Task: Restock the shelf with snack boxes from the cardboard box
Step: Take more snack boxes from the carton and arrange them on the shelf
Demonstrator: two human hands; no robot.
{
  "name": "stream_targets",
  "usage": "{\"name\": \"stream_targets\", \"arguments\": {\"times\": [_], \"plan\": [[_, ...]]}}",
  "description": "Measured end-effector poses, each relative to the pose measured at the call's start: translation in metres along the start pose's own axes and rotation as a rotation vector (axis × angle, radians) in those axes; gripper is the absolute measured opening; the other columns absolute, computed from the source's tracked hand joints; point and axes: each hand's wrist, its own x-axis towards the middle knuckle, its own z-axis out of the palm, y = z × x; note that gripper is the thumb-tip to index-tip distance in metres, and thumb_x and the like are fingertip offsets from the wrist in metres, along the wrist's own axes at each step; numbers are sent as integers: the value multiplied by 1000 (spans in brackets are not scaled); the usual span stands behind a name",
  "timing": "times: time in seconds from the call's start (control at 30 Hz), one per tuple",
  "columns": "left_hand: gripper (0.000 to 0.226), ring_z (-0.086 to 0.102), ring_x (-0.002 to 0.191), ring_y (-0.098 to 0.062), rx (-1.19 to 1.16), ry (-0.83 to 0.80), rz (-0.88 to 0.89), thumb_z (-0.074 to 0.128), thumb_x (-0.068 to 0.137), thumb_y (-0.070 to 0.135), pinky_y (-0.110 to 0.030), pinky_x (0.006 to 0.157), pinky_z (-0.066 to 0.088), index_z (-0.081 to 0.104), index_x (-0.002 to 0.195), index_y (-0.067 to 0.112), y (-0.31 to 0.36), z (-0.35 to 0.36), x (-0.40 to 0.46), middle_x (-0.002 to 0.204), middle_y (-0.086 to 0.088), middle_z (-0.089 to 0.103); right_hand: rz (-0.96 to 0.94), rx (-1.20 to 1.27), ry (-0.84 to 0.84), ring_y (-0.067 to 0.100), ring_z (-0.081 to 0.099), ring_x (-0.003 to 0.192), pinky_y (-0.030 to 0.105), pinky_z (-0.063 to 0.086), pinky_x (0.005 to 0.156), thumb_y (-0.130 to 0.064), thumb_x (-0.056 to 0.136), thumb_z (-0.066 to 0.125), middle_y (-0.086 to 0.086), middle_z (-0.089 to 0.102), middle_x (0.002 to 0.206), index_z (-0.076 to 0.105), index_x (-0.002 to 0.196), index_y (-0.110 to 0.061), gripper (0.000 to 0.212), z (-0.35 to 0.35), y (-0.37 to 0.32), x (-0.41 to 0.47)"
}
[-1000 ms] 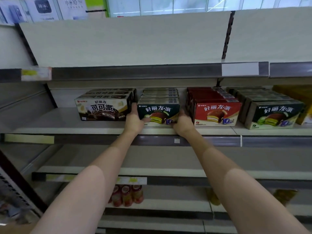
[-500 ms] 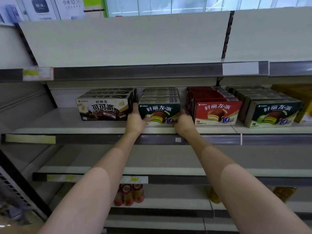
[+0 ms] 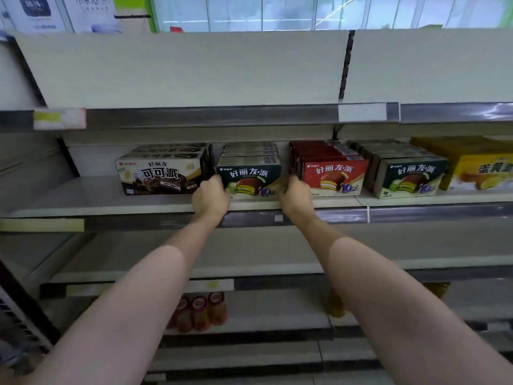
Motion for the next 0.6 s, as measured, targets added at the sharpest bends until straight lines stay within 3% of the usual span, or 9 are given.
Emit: {"name": "stream_targets", "arguments": {"times": [0.2, 0.33, 0.47, 0.6], "plan": [[9, 63, 76, -26, -199, -60, 215, 64, 90, 20, -35, 65, 51, 63, 81, 17, 37, 9, -21, 80, -5, 68, -37, 79, 67, 31, 61, 90, 31, 43, 73, -13, 95, 55, 15, 66, 101, 59, 105, -7, 12, -25, 13, -25], [11, 61, 73, -25, -247, -132, 313, 65, 86, 18, -38, 66, 53, 62, 76, 16, 72, 22, -33, 73, -2, 65, -28, 66, 124, 36, 62, 94, 37, 47, 77, -12, 94, 55, 18, 66, 103, 58, 106, -5, 15, -48, 29, -34], [2, 65, 84, -28, -294, -243, 357, 66, 85, 16, -38, 74, 54, 67, 84, 17, 107, 30, -44, 85, -6, 71, 26, 5, 142, 35, 61, 97, 36, 45, 77, -10, 91, 55, 16, 65, 107, 59, 114, -9, 23, -75, 49, -39], [22, 66, 102, -27, -356, -278, 261, 69, 86, 22, -34, 86, 53, 68, 107, 16, 138, 39, -49, 109, -8, 72, 36, 7, 161, 31, 62, 102, 25, 37, 75, -12, 89, 58, 12, 65, 112, 59, 120, -12, 31, -95, 73, -37]]}}
